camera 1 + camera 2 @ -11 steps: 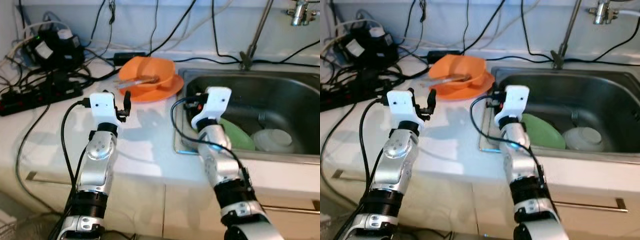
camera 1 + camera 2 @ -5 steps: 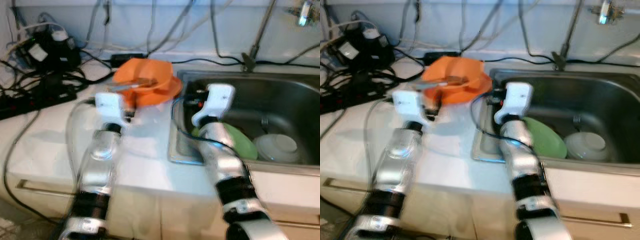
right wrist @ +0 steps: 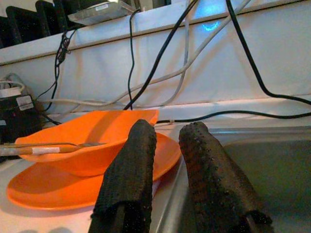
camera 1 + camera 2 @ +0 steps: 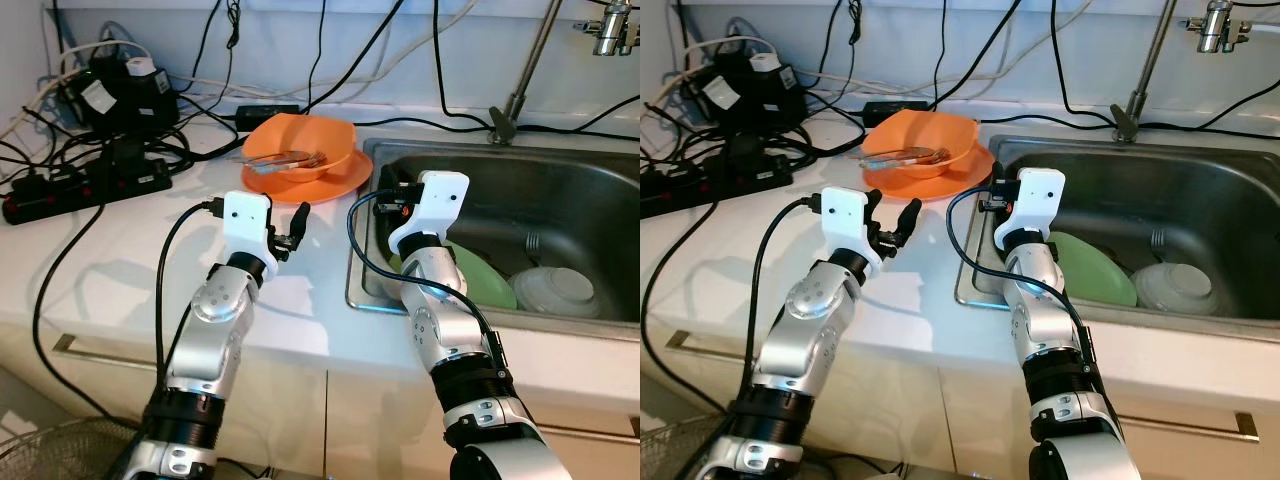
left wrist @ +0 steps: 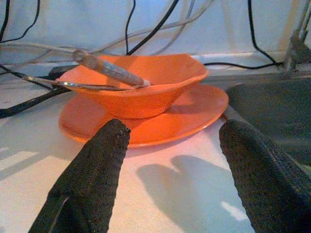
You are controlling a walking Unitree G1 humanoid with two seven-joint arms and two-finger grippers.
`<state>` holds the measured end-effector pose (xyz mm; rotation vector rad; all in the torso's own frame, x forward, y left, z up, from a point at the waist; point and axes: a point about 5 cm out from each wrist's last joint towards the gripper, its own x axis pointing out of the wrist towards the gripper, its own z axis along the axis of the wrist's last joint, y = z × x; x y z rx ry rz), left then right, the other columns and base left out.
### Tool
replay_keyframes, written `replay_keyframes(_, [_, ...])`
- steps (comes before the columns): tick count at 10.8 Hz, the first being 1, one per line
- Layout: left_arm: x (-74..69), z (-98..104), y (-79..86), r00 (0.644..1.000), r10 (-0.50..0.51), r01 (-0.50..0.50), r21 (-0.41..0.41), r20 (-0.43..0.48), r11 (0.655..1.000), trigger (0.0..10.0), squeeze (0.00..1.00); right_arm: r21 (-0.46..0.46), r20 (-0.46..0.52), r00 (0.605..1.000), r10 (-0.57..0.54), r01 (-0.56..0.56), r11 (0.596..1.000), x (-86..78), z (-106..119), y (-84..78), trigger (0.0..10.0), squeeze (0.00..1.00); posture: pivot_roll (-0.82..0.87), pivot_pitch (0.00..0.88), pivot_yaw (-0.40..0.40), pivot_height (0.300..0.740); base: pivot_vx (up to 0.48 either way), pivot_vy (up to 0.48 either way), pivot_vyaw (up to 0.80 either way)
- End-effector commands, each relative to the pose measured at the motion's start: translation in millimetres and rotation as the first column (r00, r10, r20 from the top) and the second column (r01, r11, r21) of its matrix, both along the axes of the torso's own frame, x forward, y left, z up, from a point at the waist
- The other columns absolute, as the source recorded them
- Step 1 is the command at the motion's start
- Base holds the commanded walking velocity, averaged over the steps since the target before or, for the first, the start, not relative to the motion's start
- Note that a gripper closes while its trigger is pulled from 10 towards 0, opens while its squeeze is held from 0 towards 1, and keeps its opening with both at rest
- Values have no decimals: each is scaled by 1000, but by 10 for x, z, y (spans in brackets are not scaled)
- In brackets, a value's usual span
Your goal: Kitchen organization
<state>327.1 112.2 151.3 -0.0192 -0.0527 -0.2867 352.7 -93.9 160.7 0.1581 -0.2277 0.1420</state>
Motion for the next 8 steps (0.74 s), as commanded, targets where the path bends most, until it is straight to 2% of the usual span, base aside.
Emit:
replay_keyframes(1, [43,64,38,1000,13,-13,4,5,1000,10000,0,8,2,1000,-2,2,1000,3,5,2,10000,0,136,0,56,740,0,0,0])
replay_keyframes(4, [120,83,113,999,23,-22,27,-32,999,10000,0,4,1,1000,-8,8,1000,15,15,-21,10000,0,137,0,49,740,0,0,0])
replay_keyframes(6, [301,79,103,994,33,-26,66,-105,998,10000,0,2,2,1000,-6,6,1000,12,18,-14,10000,0,131,0,50,740,0,0,0])
replay_keyframes(8, [413,125,57,991,9,-3,49,-130,999,10000,0,5,3,1000,-12,12,1000,-5,13,-25,10000,0,120,0,58,740,0,0,0])
